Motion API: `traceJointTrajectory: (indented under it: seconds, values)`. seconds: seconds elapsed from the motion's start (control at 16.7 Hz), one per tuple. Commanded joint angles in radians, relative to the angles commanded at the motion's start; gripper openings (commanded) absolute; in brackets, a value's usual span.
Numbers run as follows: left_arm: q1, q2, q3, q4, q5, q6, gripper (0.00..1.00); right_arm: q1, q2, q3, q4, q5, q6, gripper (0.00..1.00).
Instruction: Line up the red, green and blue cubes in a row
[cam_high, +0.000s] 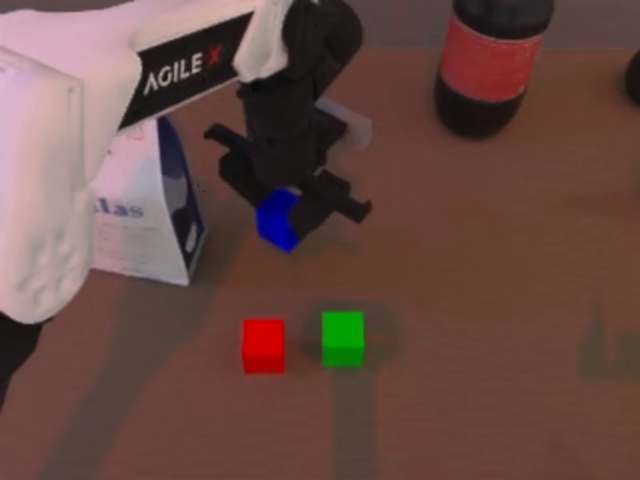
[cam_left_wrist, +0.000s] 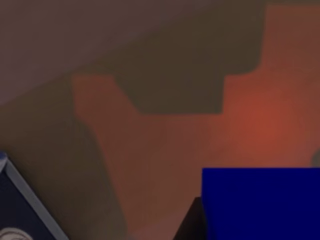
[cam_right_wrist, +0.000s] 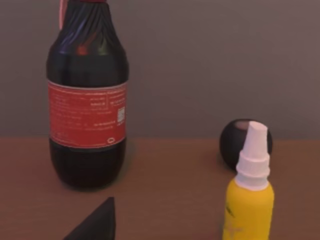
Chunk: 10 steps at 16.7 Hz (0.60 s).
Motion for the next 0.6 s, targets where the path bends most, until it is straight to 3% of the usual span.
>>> traceJointTrajectory:
  seconds: [0.24,0.6]
  values:
    - [-0.098,0.057,0.107,-0.065,-0.009,-0.255,0.0,0.0,0.0,0.0,0.0,0.0,0.0,1.0]
    - [-0.265,0.143,0.276,-0.177,-0.022,-0.774,0.0,0.0,0.0,0.0,0.0,0.0,0.0,1.0]
